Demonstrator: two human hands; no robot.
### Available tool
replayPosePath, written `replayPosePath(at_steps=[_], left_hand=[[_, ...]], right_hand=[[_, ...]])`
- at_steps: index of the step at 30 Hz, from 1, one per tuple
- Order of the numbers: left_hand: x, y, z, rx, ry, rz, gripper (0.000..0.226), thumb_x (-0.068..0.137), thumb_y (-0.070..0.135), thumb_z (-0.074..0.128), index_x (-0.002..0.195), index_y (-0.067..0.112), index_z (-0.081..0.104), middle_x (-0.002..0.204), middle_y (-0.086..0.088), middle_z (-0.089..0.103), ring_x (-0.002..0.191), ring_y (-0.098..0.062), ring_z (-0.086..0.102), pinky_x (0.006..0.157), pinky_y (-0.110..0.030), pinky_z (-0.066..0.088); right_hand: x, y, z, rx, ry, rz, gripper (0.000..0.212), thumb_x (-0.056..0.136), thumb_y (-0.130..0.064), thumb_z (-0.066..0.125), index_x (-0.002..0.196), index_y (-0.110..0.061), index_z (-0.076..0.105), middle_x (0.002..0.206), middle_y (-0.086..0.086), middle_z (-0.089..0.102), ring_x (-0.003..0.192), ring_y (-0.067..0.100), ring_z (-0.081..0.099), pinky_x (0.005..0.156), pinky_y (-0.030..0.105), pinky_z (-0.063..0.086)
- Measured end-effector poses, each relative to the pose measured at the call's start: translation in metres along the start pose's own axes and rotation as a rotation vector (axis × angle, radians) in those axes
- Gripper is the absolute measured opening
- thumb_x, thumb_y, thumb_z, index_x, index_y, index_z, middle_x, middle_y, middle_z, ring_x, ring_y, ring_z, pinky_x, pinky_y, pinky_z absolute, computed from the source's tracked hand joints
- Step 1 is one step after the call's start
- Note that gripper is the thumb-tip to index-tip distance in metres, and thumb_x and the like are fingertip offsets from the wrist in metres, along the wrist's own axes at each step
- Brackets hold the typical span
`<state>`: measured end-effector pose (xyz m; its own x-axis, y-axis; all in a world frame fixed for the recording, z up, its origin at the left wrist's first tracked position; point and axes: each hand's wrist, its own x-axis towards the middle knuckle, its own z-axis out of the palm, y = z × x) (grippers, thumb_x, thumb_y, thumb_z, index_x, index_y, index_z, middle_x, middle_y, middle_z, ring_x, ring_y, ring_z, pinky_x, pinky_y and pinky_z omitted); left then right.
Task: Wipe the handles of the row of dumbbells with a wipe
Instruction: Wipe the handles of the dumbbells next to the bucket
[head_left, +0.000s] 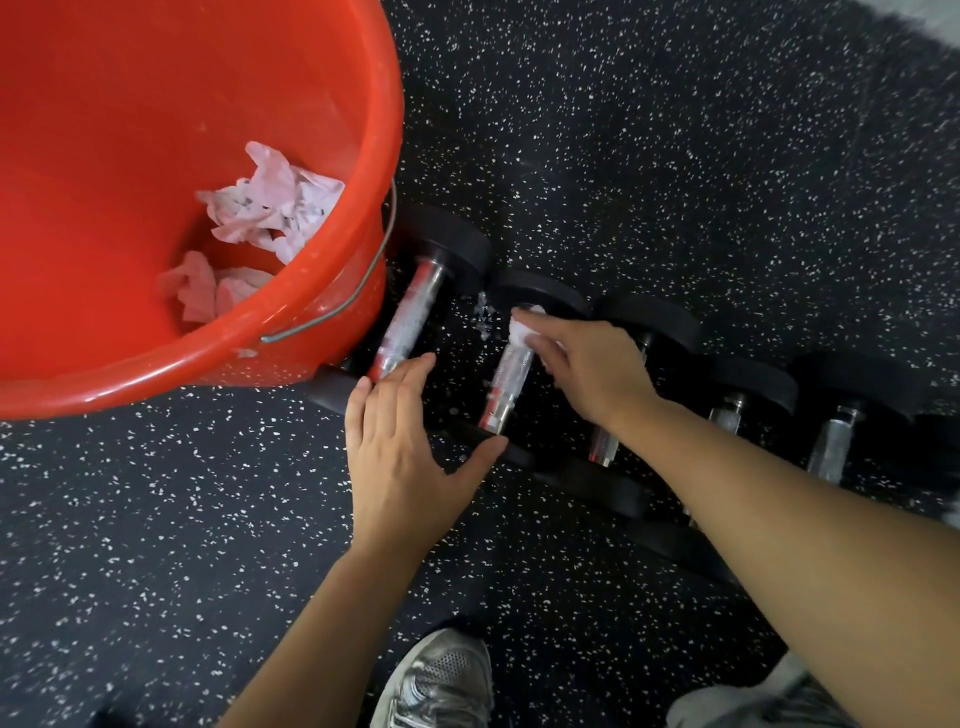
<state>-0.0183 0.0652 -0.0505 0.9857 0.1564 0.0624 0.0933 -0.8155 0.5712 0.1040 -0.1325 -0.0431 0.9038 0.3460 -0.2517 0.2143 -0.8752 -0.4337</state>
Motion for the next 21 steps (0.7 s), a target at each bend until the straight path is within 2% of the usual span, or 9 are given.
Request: replayPosePath(at_steps=[4,7,10,12,14,15,16,18,21], left_hand=[[-0.001,-0.001,0.001,-0.006,0.001,0.001,0.094,0.08,0.066,0.074,0.147,0.007,0.045,0.139,-0.004,0.059,0.134,-0.022,0.053,0.129,-0.041,0.014],[-0.001,-0.002,0.002,0.0,0.0,0.006,0.095,0.08,0.067,0.074,0.147,0.007,0.045,0.138,-0.005,0.06,0.133,-0.023,0.053,0.128,-0.043,0.015],[-0.001,-0.002,0.003,0.009,-0.003,0.007,0.096,0.079,0.067,0.074,0.148,0.007,0.044,0.136,-0.004,0.06,0.133,-0.023,0.054,0.128,-0.045,0.017],[-0.001,-0.002,0.004,0.014,0.001,0.003,0.096,0.079,0.068,0.073,0.147,0.007,0.045,0.136,-0.005,0.06,0.132,-0.023,0.054,0.128,-0.046,0.018],[-0.001,-0.001,0.003,0.012,0.009,0.004,0.095,0.079,0.067,0.074,0.147,0.006,0.045,0.135,-0.005,0.061,0.131,-0.023,0.054,0.128,-0.046,0.018],[-0.001,-0.001,0.003,0.009,0.011,0.005,0.095,0.079,0.067,0.074,0.146,0.006,0.046,0.136,-0.005,0.061,0.131,-0.023,0.054,0.128,-0.045,0.018],[-0.001,-0.001,0.002,0.007,0.011,0.006,0.095,0.079,0.067,0.074,0.146,0.006,0.046,0.136,-0.004,0.06,0.132,-0.023,0.054,0.128,-0.044,0.017],[0.0,-0.002,0.001,0.004,0.006,0.004,0.095,0.08,0.067,0.074,0.147,0.007,0.045,0.136,-0.004,0.06,0.132,-0.022,0.053,0.128,-0.042,0.015],[0.0,-0.002,0.001,0.004,-0.002,-0.001,0.095,0.079,0.068,0.073,0.147,0.008,0.045,0.136,-0.004,0.06,0.133,-0.022,0.053,0.128,-0.043,0.016]], right_hand=[[-0.008,-0.003,0.01,0.046,-0.106,-0.04,0.036,0.106,-0.041,0.045,0.14,-0.048,0.055,0.134,-0.004,0.069,0.11,0.022,0.071,0.088,0.028,0.052],[-0.018,-0.006,0.011,0.016,-0.308,-0.13,0.04,0.1,-0.052,0.042,0.139,-0.055,0.052,0.139,-0.003,0.066,0.116,0.019,0.069,0.1,0.034,0.052],[-0.021,-0.011,0.007,-0.096,-0.463,-0.223,0.042,0.099,-0.053,0.043,0.14,-0.054,0.051,0.14,-0.005,0.065,0.122,0.018,0.066,0.104,0.036,0.05],[-0.018,-0.013,0.0,-0.036,-0.385,-0.23,0.039,0.102,-0.048,0.047,0.141,-0.051,0.052,0.137,-0.006,0.067,0.11,0.013,0.07,0.099,0.032,0.053],[-0.011,-0.005,-0.004,0.035,-0.183,-0.166,0.038,0.105,-0.042,0.048,0.142,-0.045,0.053,0.12,-0.004,0.075,0.077,0.0,0.066,0.072,0.019,0.05],[-0.007,-0.001,-0.006,0.025,-0.088,-0.118,0.038,0.106,-0.041,0.047,0.143,-0.044,0.053,0.108,-0.003,0.077,0.069,0.0,0.062,0.064,0.02,0.045],[-0.004,0.003,-0.006,-0.004,-0.031,-0.066,0.039,0.107,-0.04,0.045,0.145,-0.044,0.051,0.099,-0.002,0.077,0.07,0.007,0.065,0.062,0.025,0.047],[-0.006,0.008,0.0,-0.037,-0.026,-0.011,0.04,0.107,-0.042,0.043,0.147,-0.047,0.047,0.098,-0.001,0.077,0.082,0.019,0.071,0.072,0.036,0.056],[-0.019,0.005,0.01,0.037,-0.167,-0.058,0.04,0.105,-0.043,0.045,0.145,-0.052,0.046,0.132,0.0,0.071,0.112,0.023,0.07,0.096,0.04,0.056]])
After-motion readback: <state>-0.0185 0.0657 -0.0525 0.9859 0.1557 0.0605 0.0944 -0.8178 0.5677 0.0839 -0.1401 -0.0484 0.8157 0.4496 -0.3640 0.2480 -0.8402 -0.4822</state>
